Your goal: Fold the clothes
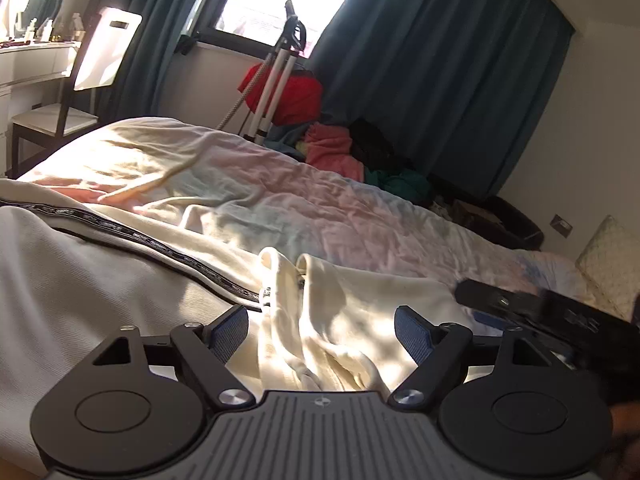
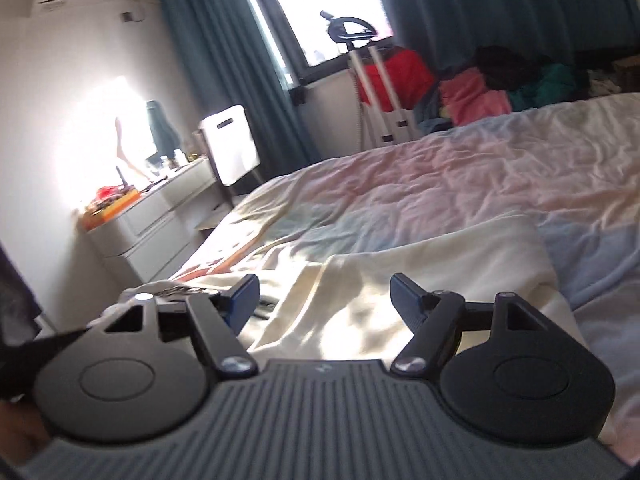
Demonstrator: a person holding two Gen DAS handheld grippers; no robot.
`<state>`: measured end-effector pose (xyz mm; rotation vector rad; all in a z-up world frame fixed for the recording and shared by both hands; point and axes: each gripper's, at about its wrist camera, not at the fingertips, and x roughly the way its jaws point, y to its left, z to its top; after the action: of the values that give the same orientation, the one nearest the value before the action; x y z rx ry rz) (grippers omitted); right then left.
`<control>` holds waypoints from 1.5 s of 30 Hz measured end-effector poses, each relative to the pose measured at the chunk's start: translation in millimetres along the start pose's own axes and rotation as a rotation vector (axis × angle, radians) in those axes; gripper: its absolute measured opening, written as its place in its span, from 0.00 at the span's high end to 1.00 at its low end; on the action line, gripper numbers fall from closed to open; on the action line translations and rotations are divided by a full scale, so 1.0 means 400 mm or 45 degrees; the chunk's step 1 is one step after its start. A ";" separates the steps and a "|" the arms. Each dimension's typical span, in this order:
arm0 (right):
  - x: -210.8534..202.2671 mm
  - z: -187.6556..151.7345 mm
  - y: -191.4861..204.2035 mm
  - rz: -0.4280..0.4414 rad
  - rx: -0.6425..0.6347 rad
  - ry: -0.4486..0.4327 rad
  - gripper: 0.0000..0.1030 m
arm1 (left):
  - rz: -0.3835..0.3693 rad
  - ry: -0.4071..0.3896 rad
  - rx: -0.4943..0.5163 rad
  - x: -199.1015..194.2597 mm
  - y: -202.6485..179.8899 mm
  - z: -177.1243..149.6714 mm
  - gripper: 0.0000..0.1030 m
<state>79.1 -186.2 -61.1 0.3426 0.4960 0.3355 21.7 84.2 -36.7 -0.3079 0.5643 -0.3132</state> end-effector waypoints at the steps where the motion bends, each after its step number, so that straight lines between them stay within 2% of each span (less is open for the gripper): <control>1: 0.037 0.014 -0.012 -0.051 0.023 0.020 0.28 | -0.019 0.018 0.012 0.007 -0.008 -0.005 0.24; 3: 0.114 0.046 -0.026 -0.089 0.085 0.098 0.27 | -0.055 0.051 0.044 0.021 -0.024 -0.018 0.28; 5: 0.189 0.070 -0.025 -0.015 0.096 0.165 0.27 | -0.075 0.076 0.085 0.033 -0.037 -0.030 0.31; 8: 0.283 0.089 -0.009 0.050 0.098 0.219 0.34 | -0.072 0.122 0.143 0.053 -0.052 -0.049 0.39; 11: 0.351 0.079 0.006 0.097 0.073 0.273 0.37 | -0.069 0.170 0.157 0.077 -0.050 -0.063 0.45; 13: 0.385 0.062 0.017 0.117 0.053 0.307 0.45 | -0.057 0.203 0.164 0.097 -0.046 -0.068 0.55; 16: 0.428 0.032 0.025 0.080 0.000 0.344 0.48 | -0.041 0.237 0.188 0.122 -0.043 -0.076 0.61; 17: 0.435 0.023 0.026 0.059 -0.025 0.348 0.51 | -0.035 0.251 0.198 0.131 -0.042 -0.079 0.64; 18: 0.442 0.014 0.027 0.034 -0.053 0.351 0.60 | -0.039 0.267 0.204 0.139 -0.042 -0.081 0.70; 19: 0.446 0.009 0.031 0.004 -0.088 0.349 0.65 | -0.042 0.283 0.211 0.147 -0.041 -0.084 0.83; 21: 0.441 0.008 0.035 -0.024 -0.135 0.335 0.87 | -0.056 0.303 0.223 0.153 -0.043 -0.088 0.93; 24: 0.423 0.017 0.031 0.008 -0.113 0.303 0.90 | -0.044 0.259 0.252 0.131 -0.056 -0.089 0.95; 27: 0.393 0.030 0.052 0.077 -0.128 0.248 0.91 | -0.083 0.229 0.249 0.092 -0.066 -0.082 0.95; 31: 0.370 0.033 0.098 0.129 -0.205 0.227 0.90 | -0.082 0.266 0.196 0.067 -0.055 -0.076 0.95; 35: 0.412 -0.018 0.081 0.105 -0.198 0.300 0.90 | -0.050 0.355 0.132 0.095 -0.026 -0.085 0.95; 38: 0.417 -0.027 0.077 0.095 -0.193 0.298 0.90 | -0.042 0.358 0.159 0.109 -0.026 -0.089 0.95; 41: 0.395 -0.013 0.097 0.039 -0.222 0.287 0.89 | -0.056 0.328 0.181 0.095 -0.032 -0.085 0.92; 45: 0.307 0.009 0.104 0.001 -0.204 0.224 0.88 | -0.016 0.273 0.190 0.072 -0.034 -0.072 0.73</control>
<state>173.0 -101.8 -91.0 0.1583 0.6372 0.4059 25.9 55.4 -68.3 -0.1338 0.7461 -0.4013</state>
